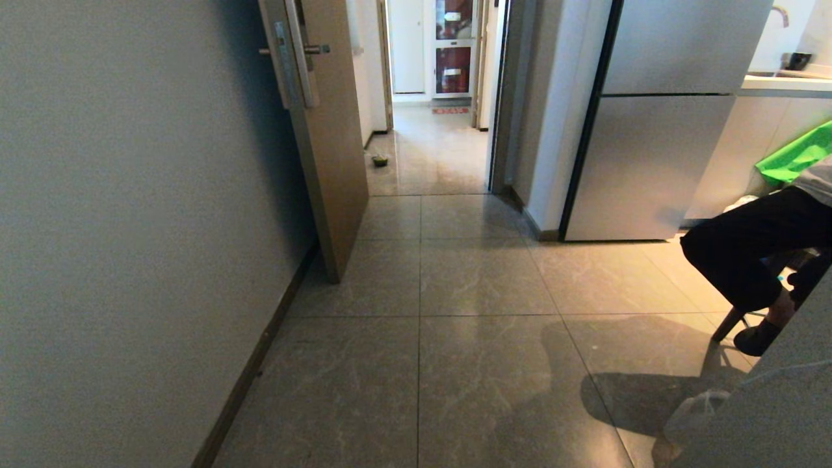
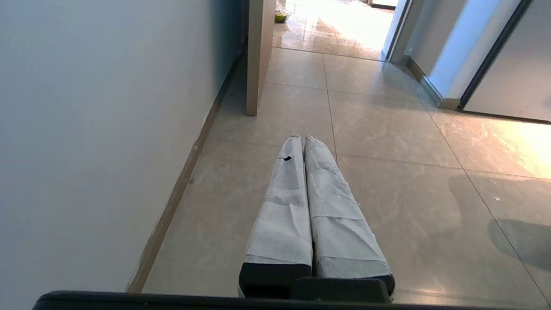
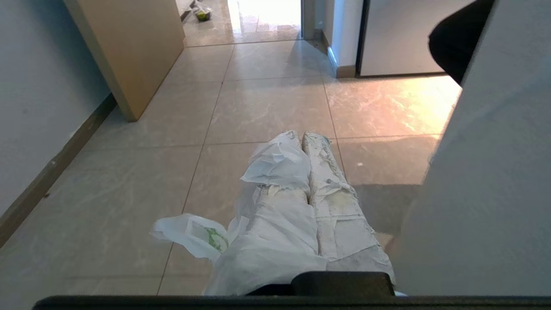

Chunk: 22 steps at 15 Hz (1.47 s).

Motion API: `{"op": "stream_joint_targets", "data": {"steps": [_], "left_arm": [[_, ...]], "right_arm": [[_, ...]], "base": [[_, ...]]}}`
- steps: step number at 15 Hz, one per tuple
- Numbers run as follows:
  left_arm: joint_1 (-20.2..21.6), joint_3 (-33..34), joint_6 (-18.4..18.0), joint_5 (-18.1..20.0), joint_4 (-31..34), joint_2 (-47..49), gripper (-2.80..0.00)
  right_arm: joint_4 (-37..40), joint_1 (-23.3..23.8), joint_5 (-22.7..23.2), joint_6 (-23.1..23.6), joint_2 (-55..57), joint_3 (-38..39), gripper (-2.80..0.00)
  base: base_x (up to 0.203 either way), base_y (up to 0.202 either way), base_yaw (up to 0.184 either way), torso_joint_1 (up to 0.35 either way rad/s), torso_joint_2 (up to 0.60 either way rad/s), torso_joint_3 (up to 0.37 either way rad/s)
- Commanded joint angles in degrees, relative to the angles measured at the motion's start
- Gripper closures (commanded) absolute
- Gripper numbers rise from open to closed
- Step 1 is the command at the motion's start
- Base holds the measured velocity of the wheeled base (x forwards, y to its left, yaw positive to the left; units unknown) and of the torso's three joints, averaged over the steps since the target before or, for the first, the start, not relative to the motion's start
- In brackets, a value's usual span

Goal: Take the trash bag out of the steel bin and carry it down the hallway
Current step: Put the trash bag at the door

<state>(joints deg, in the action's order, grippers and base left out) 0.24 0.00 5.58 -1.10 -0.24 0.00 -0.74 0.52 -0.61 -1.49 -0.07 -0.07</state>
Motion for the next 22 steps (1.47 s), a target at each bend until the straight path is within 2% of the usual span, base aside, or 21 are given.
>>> {"op": "stream_joint_targets", "data": {"steps": [1,22], "left_arm": [[0.02,0.09,0.04,-0.05,-0.02,0.00,0.00],[0.02,0.00,0.13,-0.05,-0.02,0.00,0.00]], "right_arm": [[-0.05,0.00,-0.01,-0.01,-0.09,-0.01,0.00],[-0.05,0.00,-0.01,-0.01,-0.10,-0.01,0.00]], "base": [[0.197,0.000,-0.001,-0.002,0.01,0.003],[0.191,0.000,0.000,0.002,0.00,0.001]]}}
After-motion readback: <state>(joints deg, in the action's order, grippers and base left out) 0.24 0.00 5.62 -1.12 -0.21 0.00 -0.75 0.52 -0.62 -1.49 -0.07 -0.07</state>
